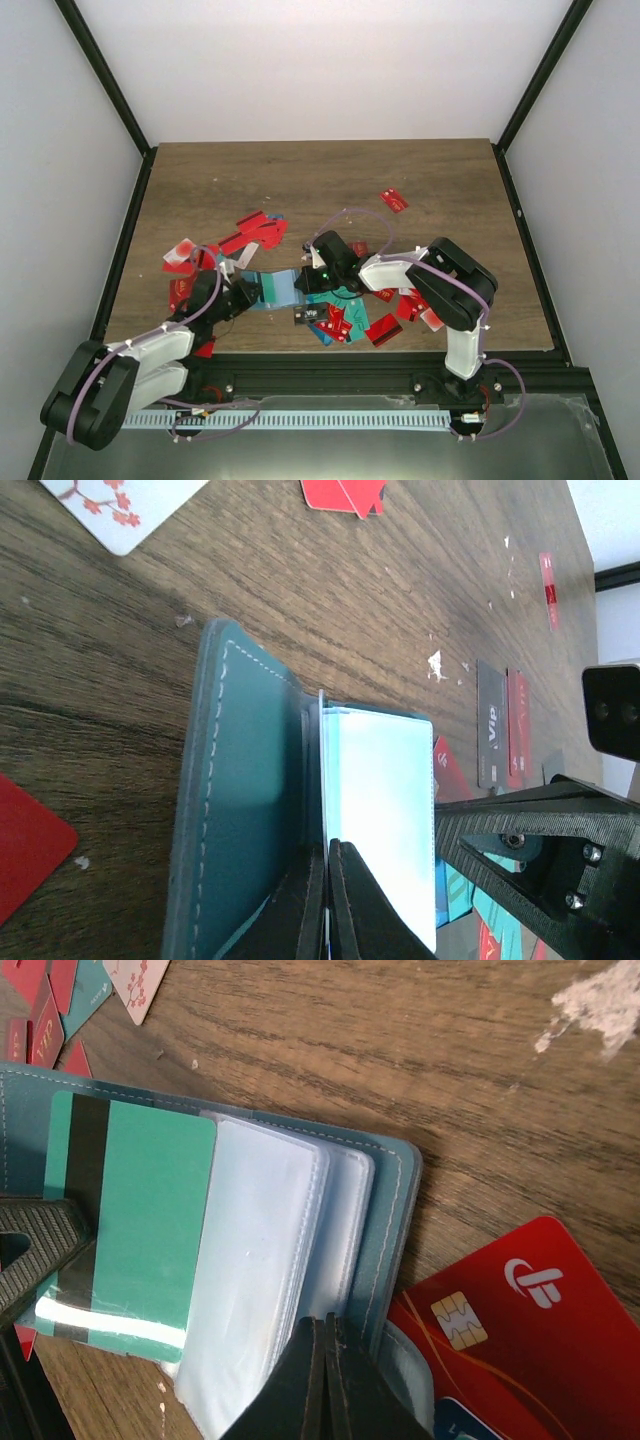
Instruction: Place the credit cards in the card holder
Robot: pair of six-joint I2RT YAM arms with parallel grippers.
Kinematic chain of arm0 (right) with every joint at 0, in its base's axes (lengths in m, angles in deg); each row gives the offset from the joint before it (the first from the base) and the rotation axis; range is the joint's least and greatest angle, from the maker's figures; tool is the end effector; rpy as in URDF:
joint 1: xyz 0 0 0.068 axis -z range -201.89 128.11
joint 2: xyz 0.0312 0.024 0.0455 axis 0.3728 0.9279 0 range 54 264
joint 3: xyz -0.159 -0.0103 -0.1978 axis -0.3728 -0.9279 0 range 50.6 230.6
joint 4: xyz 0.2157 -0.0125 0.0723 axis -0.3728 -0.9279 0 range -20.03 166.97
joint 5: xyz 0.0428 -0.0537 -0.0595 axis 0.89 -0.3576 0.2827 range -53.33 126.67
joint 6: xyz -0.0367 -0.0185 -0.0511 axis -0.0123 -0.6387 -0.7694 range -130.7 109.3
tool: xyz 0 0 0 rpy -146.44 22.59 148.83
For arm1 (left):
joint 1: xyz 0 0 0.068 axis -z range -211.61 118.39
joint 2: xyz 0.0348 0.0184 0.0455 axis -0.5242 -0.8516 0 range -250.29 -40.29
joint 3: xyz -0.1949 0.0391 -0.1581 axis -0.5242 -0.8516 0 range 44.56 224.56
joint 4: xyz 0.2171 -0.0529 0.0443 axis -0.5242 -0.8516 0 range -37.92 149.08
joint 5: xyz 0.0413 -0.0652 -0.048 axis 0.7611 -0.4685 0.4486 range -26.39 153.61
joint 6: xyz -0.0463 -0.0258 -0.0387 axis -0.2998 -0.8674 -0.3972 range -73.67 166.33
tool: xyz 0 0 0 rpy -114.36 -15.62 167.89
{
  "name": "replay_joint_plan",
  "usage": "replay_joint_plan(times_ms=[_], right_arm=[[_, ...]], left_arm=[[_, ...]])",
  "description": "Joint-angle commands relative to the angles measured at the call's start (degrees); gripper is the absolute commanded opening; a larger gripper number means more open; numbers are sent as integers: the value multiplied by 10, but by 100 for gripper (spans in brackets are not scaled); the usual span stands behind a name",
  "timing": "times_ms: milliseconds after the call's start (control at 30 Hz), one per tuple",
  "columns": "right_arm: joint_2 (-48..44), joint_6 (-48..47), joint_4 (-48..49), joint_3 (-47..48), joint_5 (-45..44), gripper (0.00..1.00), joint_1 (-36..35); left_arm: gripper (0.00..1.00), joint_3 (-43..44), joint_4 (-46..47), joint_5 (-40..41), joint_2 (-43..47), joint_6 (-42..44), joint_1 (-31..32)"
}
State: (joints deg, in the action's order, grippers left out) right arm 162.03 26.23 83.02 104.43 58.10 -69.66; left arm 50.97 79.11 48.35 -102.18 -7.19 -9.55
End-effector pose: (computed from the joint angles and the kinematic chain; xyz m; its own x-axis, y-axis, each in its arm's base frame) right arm 0.2198 0.2702 0.1209 -0.9128 -0.1735 -0.3697 -0.3811 0.6873 0.6184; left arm 0.1555 -0.0778 0.1193 -0.7707 -0.5246 -0.3617 -0.0985 0.6589 -0.7458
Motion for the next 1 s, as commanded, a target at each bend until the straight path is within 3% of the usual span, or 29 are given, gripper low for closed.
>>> replay_joint_plan(times_ms=[0,233,567,800,967], right_arm=[[24,0,-46,-14,-1,1,-4],[26,0,-46,-14,0,1,-4],[30,2,-45,-14,1,1,-4],[28,2,-52,-15,-6,1,-4],[27,4,-51,-16,-6,1,-4]], left_arm=[[4,-17,-19,46,23,25,0],[4,-24,-21,70,55,37,0],[4,-43,62,49,31,18,0],[4,-29,-62,107,153,20,1],[4,-47,-58,118,200,21,1]])
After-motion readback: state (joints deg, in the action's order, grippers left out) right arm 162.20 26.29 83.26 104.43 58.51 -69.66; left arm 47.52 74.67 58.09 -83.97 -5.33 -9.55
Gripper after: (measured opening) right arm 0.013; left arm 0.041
